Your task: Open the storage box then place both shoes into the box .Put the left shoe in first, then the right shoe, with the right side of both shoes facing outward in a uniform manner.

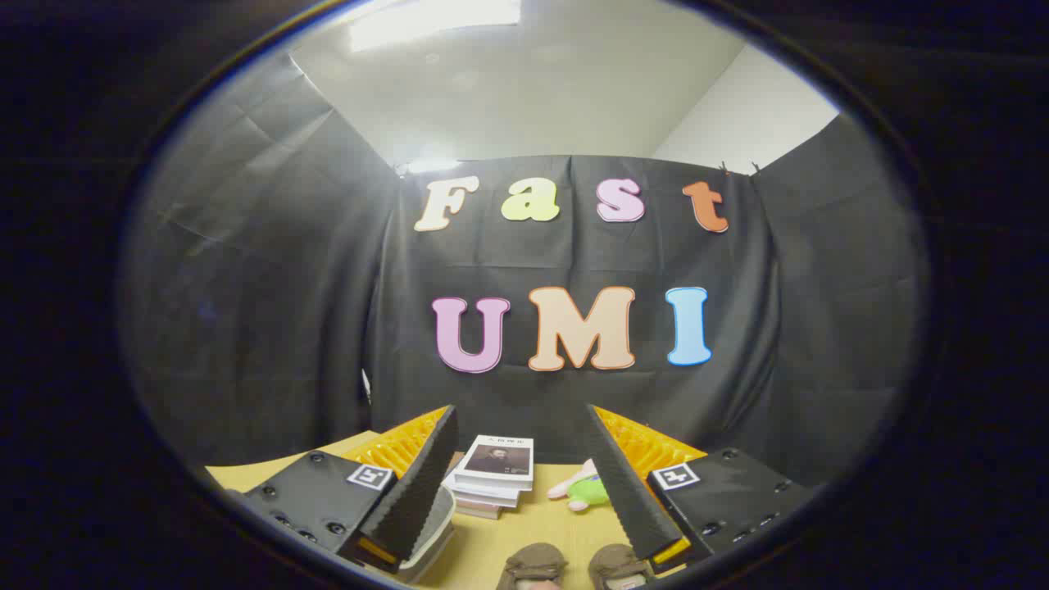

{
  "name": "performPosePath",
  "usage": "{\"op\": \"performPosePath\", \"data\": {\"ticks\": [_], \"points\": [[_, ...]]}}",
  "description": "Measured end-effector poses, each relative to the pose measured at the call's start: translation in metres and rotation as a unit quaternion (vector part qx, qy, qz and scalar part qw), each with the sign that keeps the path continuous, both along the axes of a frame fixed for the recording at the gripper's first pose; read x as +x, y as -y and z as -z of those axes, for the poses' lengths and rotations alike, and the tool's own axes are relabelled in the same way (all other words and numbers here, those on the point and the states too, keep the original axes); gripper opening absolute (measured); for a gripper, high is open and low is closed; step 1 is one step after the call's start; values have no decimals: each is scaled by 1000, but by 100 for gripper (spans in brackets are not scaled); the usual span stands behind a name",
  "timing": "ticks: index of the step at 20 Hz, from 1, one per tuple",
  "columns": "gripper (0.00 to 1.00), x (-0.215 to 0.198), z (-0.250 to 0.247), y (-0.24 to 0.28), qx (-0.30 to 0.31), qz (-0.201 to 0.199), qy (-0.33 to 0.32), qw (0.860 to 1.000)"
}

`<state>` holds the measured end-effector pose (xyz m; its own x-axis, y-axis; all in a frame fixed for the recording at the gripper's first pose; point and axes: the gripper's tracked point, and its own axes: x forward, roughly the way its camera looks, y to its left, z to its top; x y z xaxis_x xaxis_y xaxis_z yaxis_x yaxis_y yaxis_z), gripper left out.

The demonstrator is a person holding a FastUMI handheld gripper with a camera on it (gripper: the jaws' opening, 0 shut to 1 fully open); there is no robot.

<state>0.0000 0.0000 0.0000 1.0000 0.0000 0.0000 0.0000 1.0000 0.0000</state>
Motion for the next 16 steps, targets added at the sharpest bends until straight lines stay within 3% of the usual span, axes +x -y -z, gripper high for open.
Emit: {"op": "performPosePath", "data": {"ticks": [16], "points": [[98,0,1,22,9,19,-10,1000]]}}
